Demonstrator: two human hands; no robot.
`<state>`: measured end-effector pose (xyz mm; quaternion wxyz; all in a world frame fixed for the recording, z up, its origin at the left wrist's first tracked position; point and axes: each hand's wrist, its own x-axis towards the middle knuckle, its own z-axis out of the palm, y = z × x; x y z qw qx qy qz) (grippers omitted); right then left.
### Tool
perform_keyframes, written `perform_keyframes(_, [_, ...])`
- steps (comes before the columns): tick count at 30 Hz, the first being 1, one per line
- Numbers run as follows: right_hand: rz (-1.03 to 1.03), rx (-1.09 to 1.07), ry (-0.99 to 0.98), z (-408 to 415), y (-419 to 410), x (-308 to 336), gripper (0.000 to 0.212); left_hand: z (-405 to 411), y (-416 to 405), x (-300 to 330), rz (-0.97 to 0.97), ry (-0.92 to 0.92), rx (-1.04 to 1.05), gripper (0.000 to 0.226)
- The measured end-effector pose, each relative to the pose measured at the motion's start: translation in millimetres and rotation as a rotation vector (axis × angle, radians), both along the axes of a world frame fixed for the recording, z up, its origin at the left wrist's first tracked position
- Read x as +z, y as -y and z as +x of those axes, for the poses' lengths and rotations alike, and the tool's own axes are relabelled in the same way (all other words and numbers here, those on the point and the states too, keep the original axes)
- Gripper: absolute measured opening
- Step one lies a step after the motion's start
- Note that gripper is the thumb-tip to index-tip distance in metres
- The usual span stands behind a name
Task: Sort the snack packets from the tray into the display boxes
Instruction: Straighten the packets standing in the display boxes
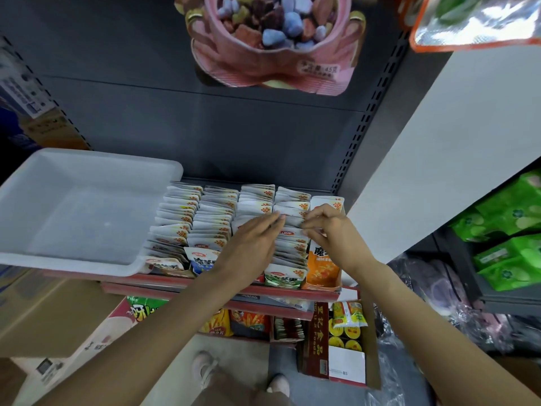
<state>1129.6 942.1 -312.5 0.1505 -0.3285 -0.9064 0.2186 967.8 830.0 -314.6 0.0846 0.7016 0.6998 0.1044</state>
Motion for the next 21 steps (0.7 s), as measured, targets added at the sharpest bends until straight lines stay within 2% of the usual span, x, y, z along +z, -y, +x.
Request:
perform_keyframes(4, [0.021, -0.028, 0.079, -3.5, 0.3, -2.4, 0.018, -3.4, 0.1, -0.4, -0.059, -0.144, -0.038, 0.050])
perform_keyframes(8, [0.072, -0.053, 0.098, -6.6, 3.3, -1.3, 0.016, -1.5, 3.6, -5.5, -0.037, -0.143, -0.017, 0.059])
perform_keyframes(12, [0.197, -0.106, -0.069, -1.1, 15.1, -2.6, 0.004, 1.5, 11.5, -11.5, 0.006, -0.060, 0.012, 0.065])
perform_keyframes(14, [0.173, -0.114, -0.039, 0.1, 18.7, -9.8, 0.005, 2.9, 12.5, -11.6, -0.013, -0.098, -0.010, 0.068])
perform_keyframes(16, [0.106, -0.128, 0.015, -0.3, 19.4, -15.4, 0.015, 3.5, 11.7, -13.1, -0.074, -0.115, -0.012, 0.073])
perform_keyframes(18, [0.055, -0.155, -0.045, 0.2, 20.1, -14.4, 0.021, 4.6, 11.0, -11.2, -0.068, -0.116, -0.010, 0.076])
perform_keyframes(21, [0.031, -0.168, -0.118, 2.5, 26.7, -8.5, 0.022, 4.4, 15.5, -10.8, -0.059, -0.058, -0.021, 0.069])
